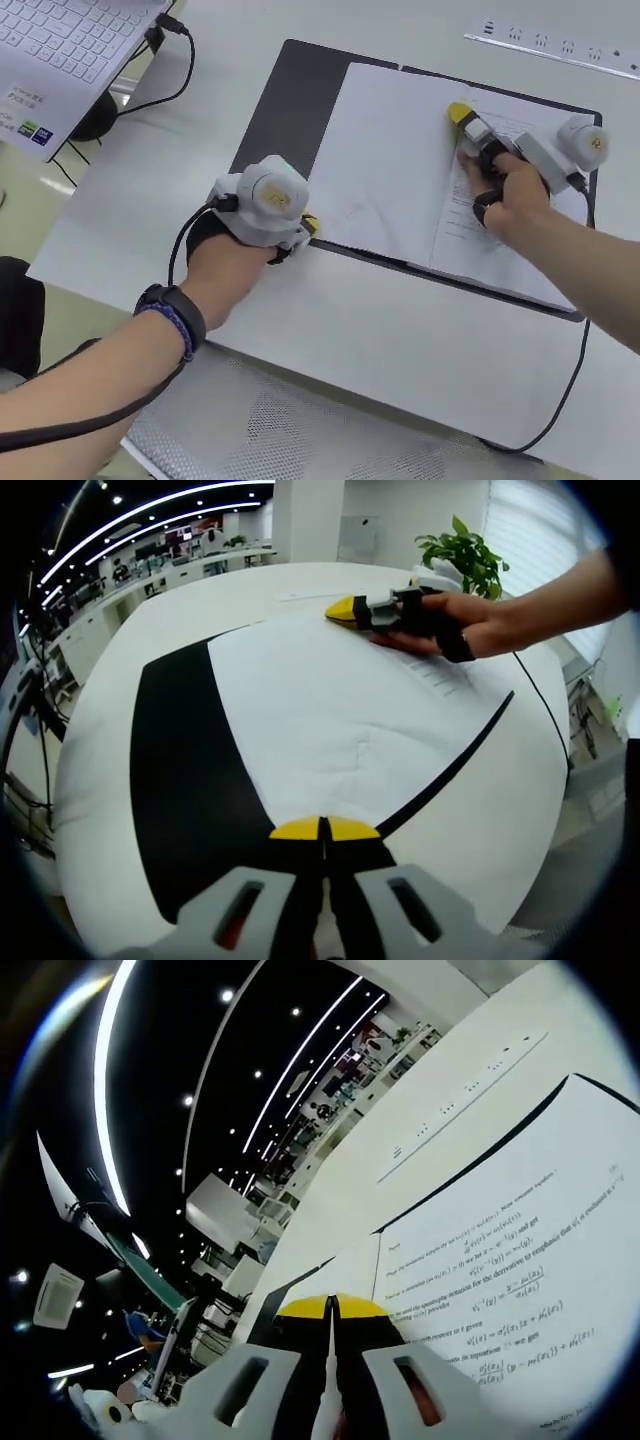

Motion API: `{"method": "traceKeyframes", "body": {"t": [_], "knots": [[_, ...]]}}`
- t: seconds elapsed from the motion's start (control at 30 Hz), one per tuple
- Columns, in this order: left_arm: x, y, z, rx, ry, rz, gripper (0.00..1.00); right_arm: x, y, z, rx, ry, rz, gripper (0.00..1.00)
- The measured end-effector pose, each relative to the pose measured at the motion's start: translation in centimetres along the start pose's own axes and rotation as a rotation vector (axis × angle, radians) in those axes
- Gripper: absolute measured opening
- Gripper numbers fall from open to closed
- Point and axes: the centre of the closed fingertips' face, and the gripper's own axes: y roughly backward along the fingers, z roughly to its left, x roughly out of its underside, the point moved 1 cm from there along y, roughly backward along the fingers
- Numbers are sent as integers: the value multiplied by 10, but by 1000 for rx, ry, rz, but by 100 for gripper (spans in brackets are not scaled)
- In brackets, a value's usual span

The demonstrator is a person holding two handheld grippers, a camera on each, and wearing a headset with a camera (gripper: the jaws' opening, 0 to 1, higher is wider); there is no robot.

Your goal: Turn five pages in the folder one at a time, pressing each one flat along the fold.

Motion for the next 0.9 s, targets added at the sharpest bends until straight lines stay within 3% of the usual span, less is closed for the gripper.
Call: {"method": "traceKeyframes", "body": {"t": [0.17,0.53,0.9], "knots": [[0,0,0,0,-1,-2,0,9,12,6,-13,32,21,0],[0,0,0,2,-2,-1,0,26,36,16,3,8,9,0],[1,0,0,7,7,-4,0,41,57,13,-3,-20,21,0]]}}
